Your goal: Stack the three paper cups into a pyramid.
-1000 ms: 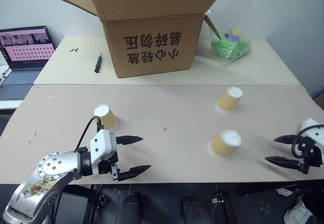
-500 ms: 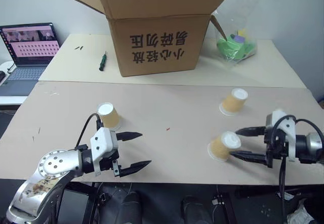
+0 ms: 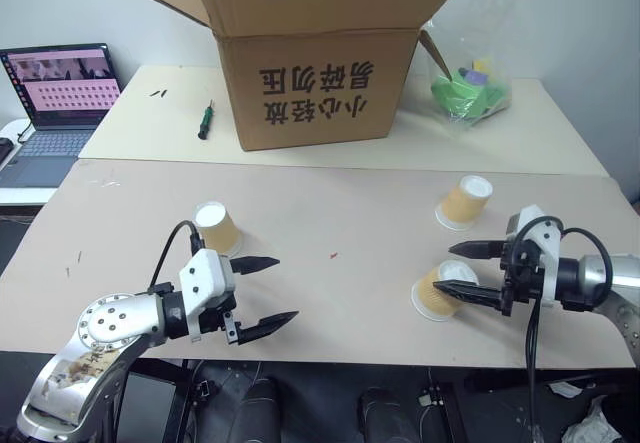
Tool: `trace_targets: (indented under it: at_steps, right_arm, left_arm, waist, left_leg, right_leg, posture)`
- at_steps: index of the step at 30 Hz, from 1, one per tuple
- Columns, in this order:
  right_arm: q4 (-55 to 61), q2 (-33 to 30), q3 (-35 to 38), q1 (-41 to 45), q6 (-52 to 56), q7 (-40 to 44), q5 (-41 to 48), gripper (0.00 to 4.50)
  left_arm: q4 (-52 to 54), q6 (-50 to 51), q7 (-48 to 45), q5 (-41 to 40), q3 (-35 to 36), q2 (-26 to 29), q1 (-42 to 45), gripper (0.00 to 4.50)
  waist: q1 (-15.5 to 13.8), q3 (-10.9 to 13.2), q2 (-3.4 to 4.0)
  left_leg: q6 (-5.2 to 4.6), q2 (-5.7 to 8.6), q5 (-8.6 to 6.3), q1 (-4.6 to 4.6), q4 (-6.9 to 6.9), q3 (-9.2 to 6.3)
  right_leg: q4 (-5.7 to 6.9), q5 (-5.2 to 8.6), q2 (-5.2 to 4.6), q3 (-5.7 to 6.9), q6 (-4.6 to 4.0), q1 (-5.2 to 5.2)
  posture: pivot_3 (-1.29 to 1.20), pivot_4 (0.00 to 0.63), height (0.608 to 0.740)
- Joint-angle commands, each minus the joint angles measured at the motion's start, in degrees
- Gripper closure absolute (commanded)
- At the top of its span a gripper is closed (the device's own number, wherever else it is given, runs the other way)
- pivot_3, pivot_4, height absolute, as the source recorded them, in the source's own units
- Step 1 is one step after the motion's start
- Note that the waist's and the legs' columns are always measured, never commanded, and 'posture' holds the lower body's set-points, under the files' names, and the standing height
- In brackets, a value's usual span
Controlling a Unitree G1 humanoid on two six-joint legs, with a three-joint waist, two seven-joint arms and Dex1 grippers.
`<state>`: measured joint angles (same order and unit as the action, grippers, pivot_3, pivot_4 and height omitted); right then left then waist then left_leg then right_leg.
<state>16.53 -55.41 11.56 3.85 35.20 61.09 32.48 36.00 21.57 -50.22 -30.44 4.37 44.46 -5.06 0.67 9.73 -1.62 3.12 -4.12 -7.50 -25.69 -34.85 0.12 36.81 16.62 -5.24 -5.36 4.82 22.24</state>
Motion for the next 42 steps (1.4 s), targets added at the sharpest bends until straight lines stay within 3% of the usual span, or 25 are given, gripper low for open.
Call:
trace_targets:
  at_steps: [1,11,17,21,25,30,33,42]
  right_arm:
    - [-0.3,0.0,-0.2,-0.3,-1.5,0.3,-1.2,0.0]
    - [-0.3,1.9,-3.1,0.5,-1.6,-1.1,-3.4,0.0]
    - [-0.2,3.0,-3.5,2.8,-1.2,-2.0,-3.4,1.58]
    - [-0.3,5.1,-4.9,9.2,0.1,-1.8,-1.7,1.58]
    - [-4.2,10.1,-12.8,21.0,-0.2,-1.5,-4.9,1.58]
    - [-16.9,20.5,-27.9,34.1,-6.3,1.1,-14.9,1.58]
    - [-29.1,27.2,-33.1,41.5,-12.0,1.9,-20.5,1.58]
    - [-54.9,37.4,-35.6,56.5,-25.2,7.3,-27.8,1.58]
  left_arm:
    - [0.3,-0.9,0.1,0.1,1.1,-0.2,0.4,0.08]
    - [-0.2,0.2,1.0,0.0,0.9,-0.3,2.1,0.08]
    - [-0.2,1.0,1.4,0.0,0.6,-0.2,3.2,0.0]
    - [-0.1,1.5,1.8,0.1,0.1,-0.3,3.9,0.0]
    - [-0.4,2.2,2.2,0.2,-0.6,-0.5,5.0,0.0]
    - [-0.1,2.6,2.6,0.6,-1.2,-0.7,5.3,0.0]
    - [0.8,3.1,3.1,0.5,-1.0,-0.9,4.7,0.0]
    - [3.0,4.0,4.7,0.4,0.2,-1.1,2.3,0.0]
  waist:
    - [0.0,0.0,0.0]
    - [0.1,0.0,0.0]
    - [0.1,0.0,0.0]
    - [0.2,0.0,0.0]
    - [1.0,0.0,0.0]
    - [1.1,0.0,-0.06]
    - [1.1,0.0,-0.05]
    - [0.9,0.0,-0.05]
  left_leg:
    - [0.0,0.0,0.0,0.0,0.0,0.0]
    - [0.0,0.0,0.0,0.02,-0.02,0.0]
    - [0.0,0.0,0.0,0.03,-0.02,0.0]
    - [0.0,0.0,0.0,0.03,-0.02,-0.01]
    - [0.0,0.0,0.01,0.08,-0.07,-0.02]
    - [0.01,0.0,0.01,0.08,-0.02,-0.05]
    - [0.01,0.0,0.02,-0.01,-0.01,-0.06]
    - [0.03,-0.01,0.03,0.02,-0.01,-0.12]
  right_leg:
    - [0.01,0.0,0.0,-0.01,0.0,0.0]
    - [0.06,-0.03,0.01,-0.01,0.1,0.0]
    - [0.08,-0.13,0.02,-0.01,0.23,0.0]
    - [0.1,-0.19,0.02,-0.01,0.34,0.0]
    - [0.19,-0.23,0.05,-0.03,0.36,0.01]
    - [0.21,-0.24,0.06,0.0,0.31,0.0]
    - [0.27,-0.25,0.08,0.02,0.3,0.1]
    - [0.35,-0.27,0.08,0.14,0.27,0.06]
  posture:
    - [0.0,0.15,0.705]
    - [0.0,0.15,0.705]
    - [0.0,0.15,0.705]
    - [0.0,0.15,0.705]
    - [0.0,0.15,0.705]
    - [0.0,0.15,0.705]
    - [0.0,0.15,0.705]
    - [0.0,0.15,0.705]
